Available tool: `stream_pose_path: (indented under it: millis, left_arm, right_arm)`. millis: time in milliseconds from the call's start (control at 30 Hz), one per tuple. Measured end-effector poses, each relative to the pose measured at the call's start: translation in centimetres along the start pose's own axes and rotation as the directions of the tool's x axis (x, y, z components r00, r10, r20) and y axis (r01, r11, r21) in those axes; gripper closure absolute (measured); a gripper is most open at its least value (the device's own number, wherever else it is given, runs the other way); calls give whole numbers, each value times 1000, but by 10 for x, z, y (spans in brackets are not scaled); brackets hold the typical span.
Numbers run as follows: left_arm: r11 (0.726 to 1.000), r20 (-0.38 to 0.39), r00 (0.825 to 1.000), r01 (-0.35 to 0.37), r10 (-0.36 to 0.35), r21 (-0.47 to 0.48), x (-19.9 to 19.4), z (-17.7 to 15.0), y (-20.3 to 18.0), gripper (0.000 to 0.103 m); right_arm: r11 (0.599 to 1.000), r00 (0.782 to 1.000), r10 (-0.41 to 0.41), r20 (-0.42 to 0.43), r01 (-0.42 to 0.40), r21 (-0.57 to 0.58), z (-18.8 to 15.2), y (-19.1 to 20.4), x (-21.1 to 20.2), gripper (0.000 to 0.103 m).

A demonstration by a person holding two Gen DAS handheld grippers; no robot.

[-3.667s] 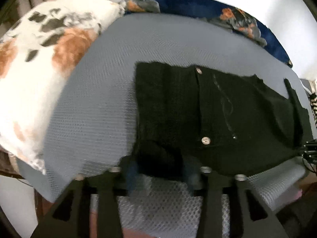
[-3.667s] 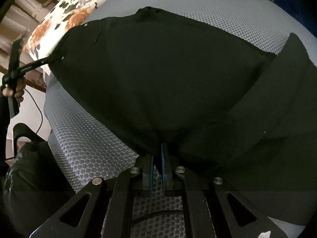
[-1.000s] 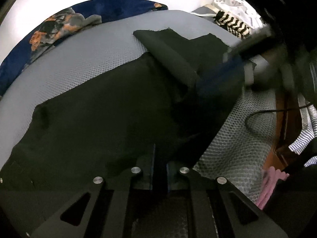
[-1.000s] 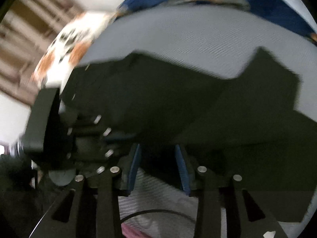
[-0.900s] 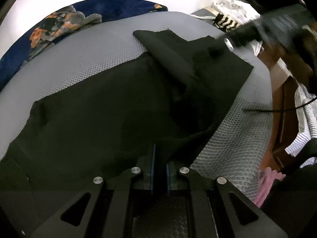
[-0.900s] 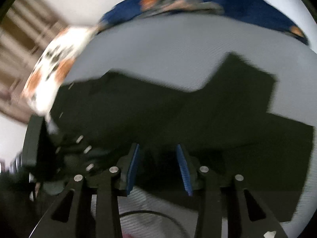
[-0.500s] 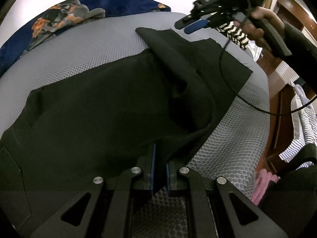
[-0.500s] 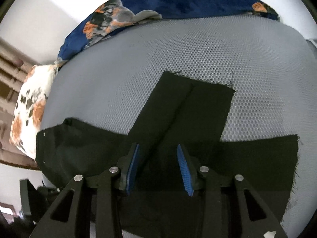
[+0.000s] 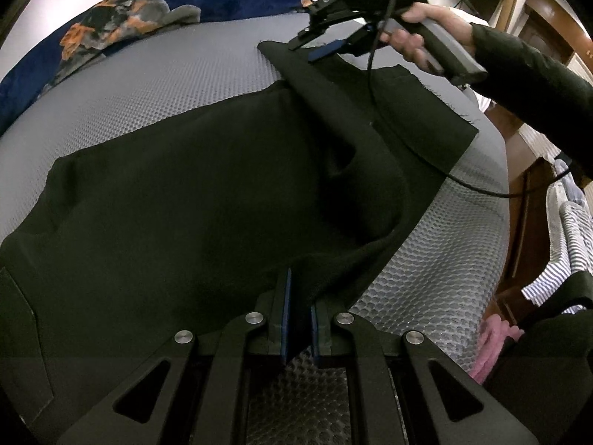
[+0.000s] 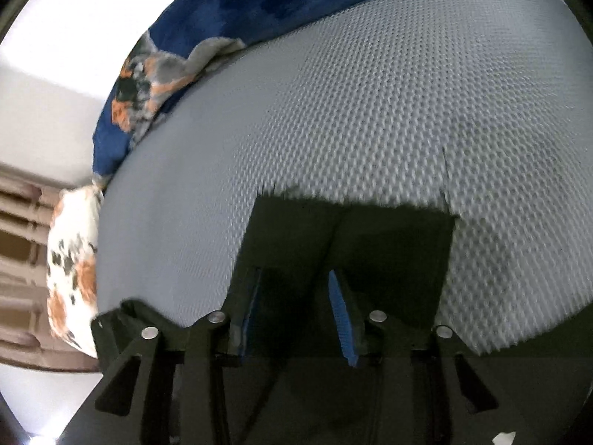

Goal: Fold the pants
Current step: 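Grasp the corner of the trouser leg hem with the right gripper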

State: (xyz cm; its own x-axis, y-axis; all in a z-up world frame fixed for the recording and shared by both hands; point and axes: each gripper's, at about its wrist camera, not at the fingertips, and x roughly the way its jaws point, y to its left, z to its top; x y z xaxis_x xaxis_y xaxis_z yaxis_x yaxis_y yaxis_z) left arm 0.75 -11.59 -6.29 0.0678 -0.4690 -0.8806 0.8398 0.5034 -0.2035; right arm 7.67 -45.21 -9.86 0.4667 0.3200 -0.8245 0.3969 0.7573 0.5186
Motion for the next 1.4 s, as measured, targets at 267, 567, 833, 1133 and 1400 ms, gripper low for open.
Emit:
stream_pose_path:
  millis: [267,567,833,1133,1400]
  left_arm:
    - [1000,-11,1000,-6,6,-7,5,2,-3,94]
    - [1000,-5,1000,-21,21,0,5,3,-7,94]
    - [1000,2,1000,4,-4,10,3,1,-5,93]
    - [997,-24,1000,-19,21,73,9,3,-13,89]
    - [997,-46,999,-24,27,68,10,7,-15,86]
  right_arm:
    - [999,1000,18,22,-19,31,12,1,10,96]
    - [989,955,-130,267,146,-39,-36,8,-105,101]
    - [884,841,-468,271,446,140,-171,-63,-175,102]
    - [858,854,-481,196,413,306,-224,-118,-162,103]
    - [846,851,-498,166,436,306,-226,-125,-149,103]
